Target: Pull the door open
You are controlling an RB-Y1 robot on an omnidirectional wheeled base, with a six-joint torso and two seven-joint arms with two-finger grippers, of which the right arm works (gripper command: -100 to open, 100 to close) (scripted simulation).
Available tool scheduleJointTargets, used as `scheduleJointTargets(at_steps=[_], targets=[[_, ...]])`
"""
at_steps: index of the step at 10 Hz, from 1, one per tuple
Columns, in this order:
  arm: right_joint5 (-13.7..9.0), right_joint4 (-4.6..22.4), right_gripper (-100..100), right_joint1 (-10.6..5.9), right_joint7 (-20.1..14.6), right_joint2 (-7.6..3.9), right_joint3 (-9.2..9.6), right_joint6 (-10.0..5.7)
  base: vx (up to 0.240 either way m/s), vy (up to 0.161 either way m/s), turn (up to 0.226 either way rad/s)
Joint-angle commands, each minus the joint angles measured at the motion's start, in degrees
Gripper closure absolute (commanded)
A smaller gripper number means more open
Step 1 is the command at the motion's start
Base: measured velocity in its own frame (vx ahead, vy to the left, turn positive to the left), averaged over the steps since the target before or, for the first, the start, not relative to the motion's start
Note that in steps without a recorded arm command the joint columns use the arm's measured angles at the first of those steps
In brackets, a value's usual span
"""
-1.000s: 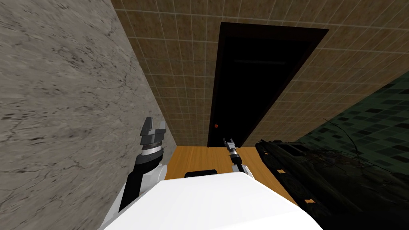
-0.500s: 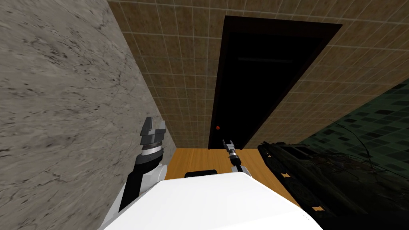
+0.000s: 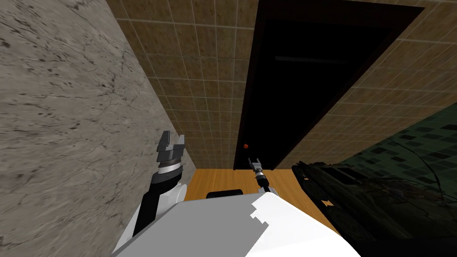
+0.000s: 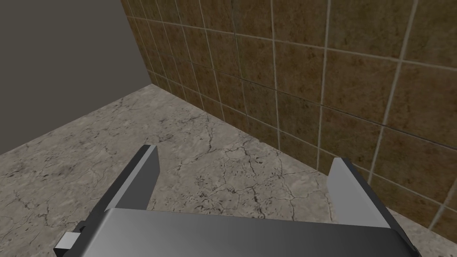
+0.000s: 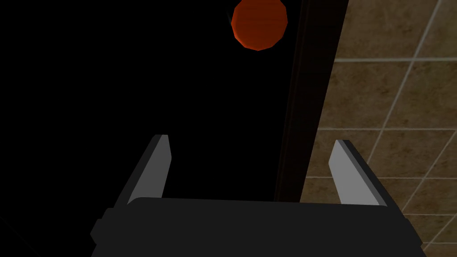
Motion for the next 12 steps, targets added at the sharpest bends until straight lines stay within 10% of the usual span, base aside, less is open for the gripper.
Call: scheduleJointTargets(at_steps=[1,4,12], targets=[[0.3,1.9,-100,-0.62,1.2,0.15,-0.45,-0.58,0.115,0.028,-0.006],[0.6,3.5,-100,-1.02,2.3,0.42,-0.85,-1.06,0.138,0.017,-0.004],[-2.4,8.2,-100,-0.08,-0.2,-5.21,-4.95,-4.72,0.192,0.031,0.113]])
